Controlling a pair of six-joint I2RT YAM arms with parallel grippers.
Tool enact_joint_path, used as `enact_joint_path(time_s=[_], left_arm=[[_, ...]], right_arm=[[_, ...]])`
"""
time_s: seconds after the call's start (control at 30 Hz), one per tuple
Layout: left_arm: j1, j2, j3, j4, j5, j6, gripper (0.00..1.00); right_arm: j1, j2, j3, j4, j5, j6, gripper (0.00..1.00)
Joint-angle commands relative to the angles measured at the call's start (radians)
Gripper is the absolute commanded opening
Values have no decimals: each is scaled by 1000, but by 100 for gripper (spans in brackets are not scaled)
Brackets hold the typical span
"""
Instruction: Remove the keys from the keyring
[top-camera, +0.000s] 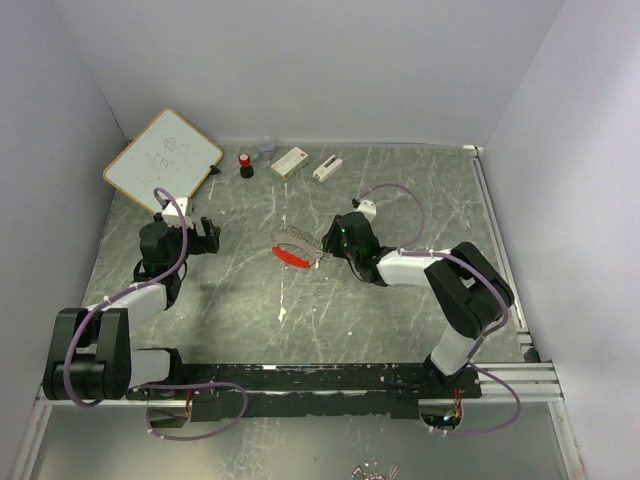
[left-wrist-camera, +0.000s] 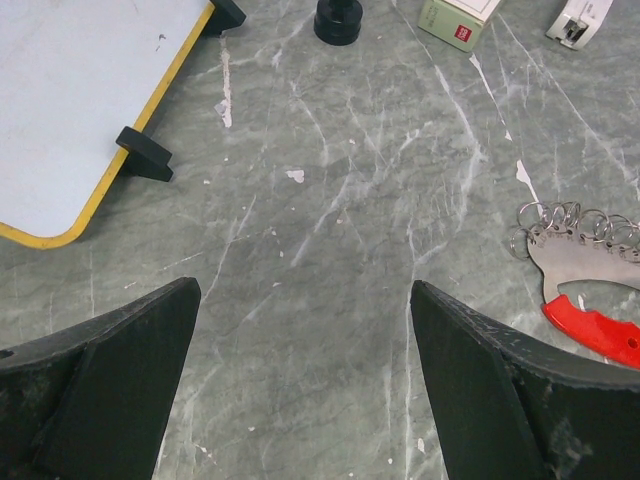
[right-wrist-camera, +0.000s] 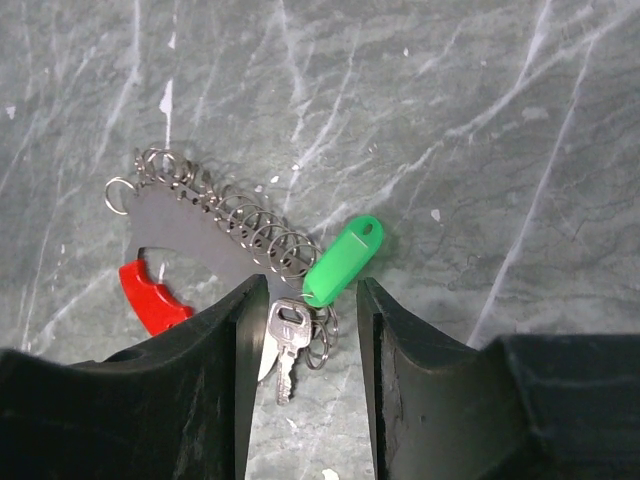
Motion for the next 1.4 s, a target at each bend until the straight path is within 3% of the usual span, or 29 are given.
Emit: enact_joint_path(time_s=[0.0,0.93,1.1,1.27,1.37], left_arm=[[-6,7,33,-4,32,1,98],[-6,25,41,-6,42,2,98],[-7,35,46,-6,44,5,98],[-7,38,47,-6,41,5,98],[-7,41,49,-6,42,5,98]], right_arm=[[1,30,2,5,29,53,41],[-13,167,90,14,5,60,37],[-16,170,96,-27,22,52,9],[-16,165,93,-38,6,31,0],[-16,141,83,-23,-13,-8,0]])
